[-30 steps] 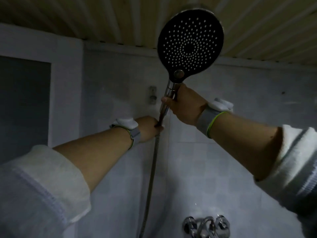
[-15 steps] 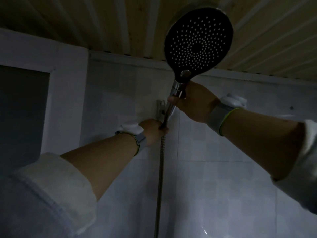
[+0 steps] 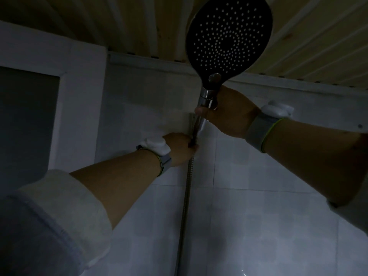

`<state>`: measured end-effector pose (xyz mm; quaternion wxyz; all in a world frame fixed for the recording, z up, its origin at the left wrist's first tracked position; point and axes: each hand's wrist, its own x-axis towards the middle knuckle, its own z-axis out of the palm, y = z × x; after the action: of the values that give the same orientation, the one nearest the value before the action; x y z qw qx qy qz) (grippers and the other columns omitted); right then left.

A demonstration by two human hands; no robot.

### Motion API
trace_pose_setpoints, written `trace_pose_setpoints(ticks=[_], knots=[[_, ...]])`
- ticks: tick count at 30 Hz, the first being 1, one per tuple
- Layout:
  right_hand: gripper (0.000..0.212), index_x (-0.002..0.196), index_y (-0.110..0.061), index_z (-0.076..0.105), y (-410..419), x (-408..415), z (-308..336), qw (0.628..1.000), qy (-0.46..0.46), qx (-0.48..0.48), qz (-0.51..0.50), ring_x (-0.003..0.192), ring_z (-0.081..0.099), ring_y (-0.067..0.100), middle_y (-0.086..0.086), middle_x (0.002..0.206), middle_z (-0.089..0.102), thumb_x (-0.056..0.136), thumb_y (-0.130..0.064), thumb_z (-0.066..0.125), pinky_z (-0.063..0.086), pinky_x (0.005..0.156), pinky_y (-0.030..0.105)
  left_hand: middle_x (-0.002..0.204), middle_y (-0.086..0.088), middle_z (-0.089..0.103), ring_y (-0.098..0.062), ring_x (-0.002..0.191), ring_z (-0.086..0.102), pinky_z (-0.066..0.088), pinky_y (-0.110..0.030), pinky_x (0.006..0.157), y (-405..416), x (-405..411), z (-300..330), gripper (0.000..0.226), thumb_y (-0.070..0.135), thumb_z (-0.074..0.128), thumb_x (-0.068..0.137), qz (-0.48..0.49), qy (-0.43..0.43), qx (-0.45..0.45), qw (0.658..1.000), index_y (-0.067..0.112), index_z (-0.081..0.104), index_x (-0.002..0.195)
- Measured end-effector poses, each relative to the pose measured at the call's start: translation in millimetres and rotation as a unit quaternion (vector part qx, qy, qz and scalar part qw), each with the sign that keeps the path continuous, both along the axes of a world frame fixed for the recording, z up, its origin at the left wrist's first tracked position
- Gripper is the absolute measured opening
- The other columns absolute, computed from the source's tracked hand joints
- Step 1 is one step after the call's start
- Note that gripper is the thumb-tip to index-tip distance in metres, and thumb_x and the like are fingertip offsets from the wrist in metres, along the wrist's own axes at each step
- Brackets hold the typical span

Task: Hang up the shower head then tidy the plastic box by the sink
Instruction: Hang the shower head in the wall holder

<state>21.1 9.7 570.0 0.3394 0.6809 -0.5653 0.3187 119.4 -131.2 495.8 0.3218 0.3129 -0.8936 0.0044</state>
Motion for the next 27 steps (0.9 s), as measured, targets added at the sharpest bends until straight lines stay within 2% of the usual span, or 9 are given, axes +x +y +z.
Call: trace_pose_setpoints(ticks=[4,12,17,19,24,27], knots=[[0.058,0.145,-0.016,0.041,-2,-1,0,1.000,0.015,-0.013,-0.004,0.125,0.051,0.023,0.007,0.140,0.054,0.095,-0.041,0.059,0.036,0.097,0.024,0.139,-0.013,0.055,-0.029,0.122,0.054,0.040,-0.026,0.098,3,-2,5,0.049,0.042,0.035,0.104,-0.003,-0.005,0.014,1.000,0.011,0.052,0.137],[0.060,0.146,-0.014,0.038,1,2,-9,0.998,0.004,-0.055,0.011,0.121,0.054,0.022,0.006,0.138,0.056,0.095,-0.038,0.059,0.035,0.093,0.022,0.145,-0.011,0.052,-0.028,0.127,0.052,0.038,-0.026,0.101,3,-4,5,0.054,0.045,0.029,0.105,-0.010,0.013,0.025,1.000,0.011,0.046,0.143],[0.055,0.139,-0.011,0.046,4,1,-4,0.997,-0.017,-0.070,0.009,0.114,0.058,0.022,0.007,0.128,0.061,0.094,-0.040,0.060,0.042,0.093,0.027,0.120,-0.018,0.066,-0.031,0.107,0.062,0.039,-0.023,0.079,2,-2,11,0.056,0.043,0.030,0.105,-0.019,0.059,0.061,0.996,0.000,0.064,0.117],[0.054,0.139,-0.012,0.046,4,2,-4,0.998,-0.027,-0.050,0.006,0.117,0.057,0.021,0.006,0.131,0.059,0.094,-0.039,0.061,0.042,0.096,0.027,0.118,-0.019,0.067,-0.031,0.106,0.062,0.039,-0.023,0.078,1,-2,12,0.055,0.041,0.031,0.106,-0.017,0.040,0.061,0.997,-0.002,0.065,0.112],[0.058,0.142,-0.013,0.046,-1,3,-4,0.999,-0.030,-0.006,-0.011,0.126,0.051,0.023,0.007,0.138,0.055,0.094,-0.041,0.061,0.038,0.105,0.028,0.125,-0.016,0.065,-0.029,0.110,0.061,0.043,-0.026,0.085,-5,-1,11,0.051,0.042,0.037,0.104,0.017,0.010,0.033,0.999,0.001,0.066,0.116],[0.056,0.136,-0.014,0.051,-9,0,-7,0.998,-0.036,0.034,-0.034,0.121,0.054,0.023,0.006,0.131,0.058,0.092,-0.046,0.062,0.042,0.104,0.035,0.126,-0.015,0.064,-0.029,0.110,0.061,0.041,-0.024,0.081,-9,1,11,0.046,0.038,0.041,0.103,0.023,-0.016,0.016,0.999,0.002,0.066,0.115]])
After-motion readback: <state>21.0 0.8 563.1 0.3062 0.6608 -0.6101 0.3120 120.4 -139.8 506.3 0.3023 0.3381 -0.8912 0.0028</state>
